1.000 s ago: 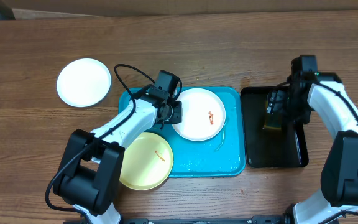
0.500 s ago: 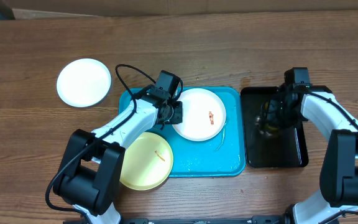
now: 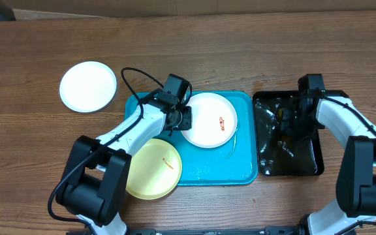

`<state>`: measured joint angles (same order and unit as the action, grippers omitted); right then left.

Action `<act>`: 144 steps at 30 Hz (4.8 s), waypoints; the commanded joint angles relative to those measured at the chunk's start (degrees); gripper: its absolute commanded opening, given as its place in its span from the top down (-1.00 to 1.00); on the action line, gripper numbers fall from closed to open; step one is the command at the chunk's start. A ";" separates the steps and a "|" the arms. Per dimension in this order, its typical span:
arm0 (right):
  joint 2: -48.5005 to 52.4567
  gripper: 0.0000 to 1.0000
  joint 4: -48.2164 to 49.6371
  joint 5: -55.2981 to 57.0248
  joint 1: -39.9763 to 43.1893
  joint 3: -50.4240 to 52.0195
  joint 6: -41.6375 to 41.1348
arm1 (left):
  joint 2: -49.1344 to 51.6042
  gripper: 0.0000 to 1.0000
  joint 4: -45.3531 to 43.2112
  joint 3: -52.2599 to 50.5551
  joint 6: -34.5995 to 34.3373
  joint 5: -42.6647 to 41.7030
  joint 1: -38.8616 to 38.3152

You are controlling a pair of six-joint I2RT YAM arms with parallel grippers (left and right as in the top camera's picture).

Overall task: Clean dirty plates on tray and stack at the side
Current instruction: 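Move the right gripper down onto the sponge in the black tray, then close the right gripper on the sponge and lift it, then carry the sponge with the right gripper toward the held white plate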

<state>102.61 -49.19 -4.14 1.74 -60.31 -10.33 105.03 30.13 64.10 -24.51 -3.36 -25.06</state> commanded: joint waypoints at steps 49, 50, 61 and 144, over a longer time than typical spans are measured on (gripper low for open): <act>-0.66 0.43 9.25 0.83 -0.13 0.31 1.18 | 0.70 0.41 -1.25 -2.10 -0.90 0.76 -0.42; -0.66 0.43 9.25 0.83 -0.13 0.31 1.18 | 0.70 0.39 -1.51 -2.19 -0.83 0.83 -0.39; -0.96 0.46 9.18 0.85 -0.13 0.07 1.18 | 0.70 0.59 -3.37 -1.99 -0.87 0.85 -0.37; -13.33 0.92 -9.79 20.04 -14.47 -6.84 1.95 | 0.44 0.92 4.04 -0.94 -5.75 -10.23 2.91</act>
<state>89.56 -58.57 13.58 -12.47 -65.78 -7.53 105.12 34.65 63.24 -30.06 -12.49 -22.39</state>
